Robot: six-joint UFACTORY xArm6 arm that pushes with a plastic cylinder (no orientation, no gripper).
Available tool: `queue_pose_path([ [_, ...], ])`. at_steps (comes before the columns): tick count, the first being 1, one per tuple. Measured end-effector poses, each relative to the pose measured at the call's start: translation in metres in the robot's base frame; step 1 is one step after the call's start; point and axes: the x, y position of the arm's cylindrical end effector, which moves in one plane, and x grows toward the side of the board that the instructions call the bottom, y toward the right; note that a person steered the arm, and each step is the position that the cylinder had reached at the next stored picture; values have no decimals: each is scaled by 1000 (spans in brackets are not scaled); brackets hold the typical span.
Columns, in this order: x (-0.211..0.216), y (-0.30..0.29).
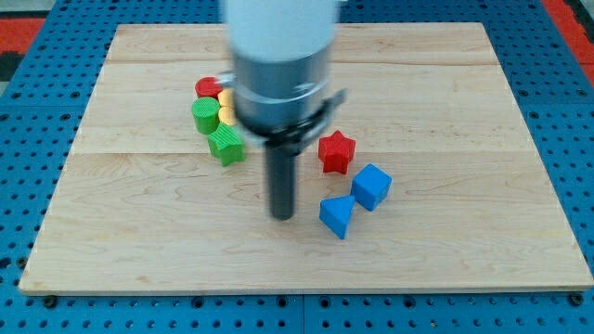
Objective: Move arm left to the blue triangle
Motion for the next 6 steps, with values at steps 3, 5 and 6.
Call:
queue_pose_path([
  [3, 55, 14],
  [5, 16, 12],
  [6, 7, 11],
])
